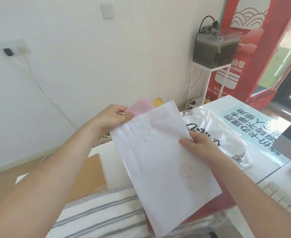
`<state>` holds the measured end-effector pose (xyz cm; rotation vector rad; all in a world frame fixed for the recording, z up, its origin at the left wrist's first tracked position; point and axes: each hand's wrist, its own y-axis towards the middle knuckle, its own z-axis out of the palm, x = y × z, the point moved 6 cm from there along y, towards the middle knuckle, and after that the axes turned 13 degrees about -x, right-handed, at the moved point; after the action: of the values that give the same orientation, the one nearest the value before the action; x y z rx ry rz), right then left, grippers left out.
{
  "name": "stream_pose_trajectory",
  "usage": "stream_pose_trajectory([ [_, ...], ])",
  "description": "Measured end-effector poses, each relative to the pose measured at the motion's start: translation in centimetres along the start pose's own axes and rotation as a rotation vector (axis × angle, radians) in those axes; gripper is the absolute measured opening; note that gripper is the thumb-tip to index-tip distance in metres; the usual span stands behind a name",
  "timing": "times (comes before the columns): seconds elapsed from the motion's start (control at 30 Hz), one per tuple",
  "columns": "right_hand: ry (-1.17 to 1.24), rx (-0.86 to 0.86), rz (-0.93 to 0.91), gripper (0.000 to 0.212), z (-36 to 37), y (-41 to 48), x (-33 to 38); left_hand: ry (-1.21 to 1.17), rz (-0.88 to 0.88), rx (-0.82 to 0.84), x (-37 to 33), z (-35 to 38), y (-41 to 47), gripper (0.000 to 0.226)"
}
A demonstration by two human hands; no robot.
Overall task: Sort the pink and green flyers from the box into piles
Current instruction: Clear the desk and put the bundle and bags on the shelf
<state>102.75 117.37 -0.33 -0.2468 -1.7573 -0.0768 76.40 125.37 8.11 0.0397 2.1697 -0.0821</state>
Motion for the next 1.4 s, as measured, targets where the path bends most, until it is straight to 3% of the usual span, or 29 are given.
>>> stream_pose_trajectory([
  [0.1,-0.198,-0.24,-0.187,0.016,-2.4,2.5,3.6,0.008,0.231,-0.355,-3.0,-4.2,0.5,0.021],
  [0.2,-0.067,-0.376,-0.354,0.022,-4.4,2.9,8.7,0.082,0.542,-0.698,-8.3,-8.8,-1.8,0.017],
  [0.27,0.157,-0.331,-0.426,0.028,-4.8,2.4,10.9,0.112,0.705,-0.874,-11.2,-10.7,-4.0,0.021],
  [0.33,0.288,-0.244,-0.435,0.026,-4.2,1.9,11.0,0.068,0.818,-0.942,-12.8,-11.5,-5.4,0.022],
  [0.4,0.143,-0.18,-0.429,0.026,-3.2,1.6,8.5,0.052,0.871,-0.949,-13.3,-11.3,-6.1,0.023],
  [0.5,-0.247,0.031,-0.343,0.048,-1.1,1.1,0.7,0.086,0.861,-0.912,-12.6,-9.7,-6.3,0.024],
  [0.63,-0.53,0.233,-0.241,0.049,-0.8,0.0,-7.2,0.052,0.703,-0.726,-10.8,-7.6,-5.2,0.01],
  [0.83,-0.676,0.209,-0.326,0.064,-2.0,0.1,-7.4,0.012,0.356,-0.16,-8.4,-3.8,-1.8,0.015],
  [1.0,-0.769,0.132,-0.326,0.054,-3.2,-0.7,-7.7,0.066,0.077,0.198,-1.8,4.2,1.3,0.012],
  [1.23,-1.024,0.177,-0.212,0.051,-2.8,-3.2,-6.0,0.167,-0.063,0.249,3.5,10.6,4.1,0.009],
  [1.33,-1.001,0.184,-0.202,0.051,-2.8,-3.5,-6.1,0.195,-0.037,0.215,4.5,11.6,4.8,0.026],
  [1.4,-0.912,0.187,-0.179,0.051,-3.1,-3.3,-6.1,0.154,-0.055,0.179,5.4,11.8,4.9,0.019],
])
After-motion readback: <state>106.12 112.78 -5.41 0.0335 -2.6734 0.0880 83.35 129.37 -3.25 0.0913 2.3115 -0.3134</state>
